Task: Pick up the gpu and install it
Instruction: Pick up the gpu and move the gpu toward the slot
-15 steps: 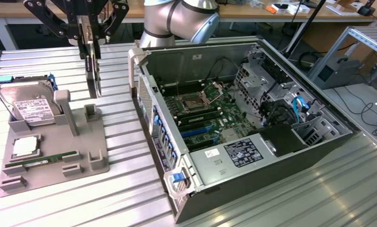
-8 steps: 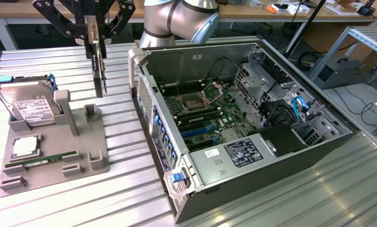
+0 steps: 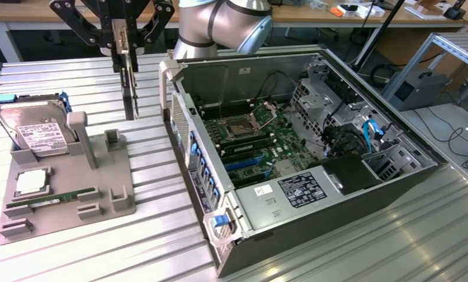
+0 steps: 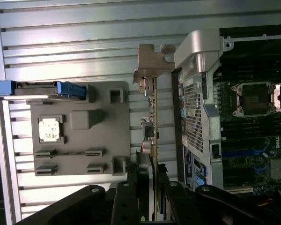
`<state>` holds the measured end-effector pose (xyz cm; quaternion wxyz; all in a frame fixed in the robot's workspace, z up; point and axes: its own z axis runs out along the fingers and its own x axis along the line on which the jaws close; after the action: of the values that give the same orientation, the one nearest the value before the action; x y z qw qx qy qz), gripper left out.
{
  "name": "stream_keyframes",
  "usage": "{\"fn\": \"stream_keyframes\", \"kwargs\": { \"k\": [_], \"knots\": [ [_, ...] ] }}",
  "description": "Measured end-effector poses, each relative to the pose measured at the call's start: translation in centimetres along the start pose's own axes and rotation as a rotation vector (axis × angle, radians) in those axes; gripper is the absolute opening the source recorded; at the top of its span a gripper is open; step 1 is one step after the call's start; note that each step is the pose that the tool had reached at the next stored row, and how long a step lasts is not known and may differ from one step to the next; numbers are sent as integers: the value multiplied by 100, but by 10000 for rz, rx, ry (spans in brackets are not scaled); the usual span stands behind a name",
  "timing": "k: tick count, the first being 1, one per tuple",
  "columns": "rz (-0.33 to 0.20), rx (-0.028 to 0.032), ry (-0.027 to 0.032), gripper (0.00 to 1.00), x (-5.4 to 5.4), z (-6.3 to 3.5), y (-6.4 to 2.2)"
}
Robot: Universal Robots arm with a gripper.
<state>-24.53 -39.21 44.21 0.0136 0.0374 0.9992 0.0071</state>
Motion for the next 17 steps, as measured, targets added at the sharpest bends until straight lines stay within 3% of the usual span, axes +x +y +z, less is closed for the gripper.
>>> {"fn": "stream_keyframes", "kwargs": {
  "k": [17],
  "knots": [
    [0,4,0,27,-208,6,16]
  ]
}}
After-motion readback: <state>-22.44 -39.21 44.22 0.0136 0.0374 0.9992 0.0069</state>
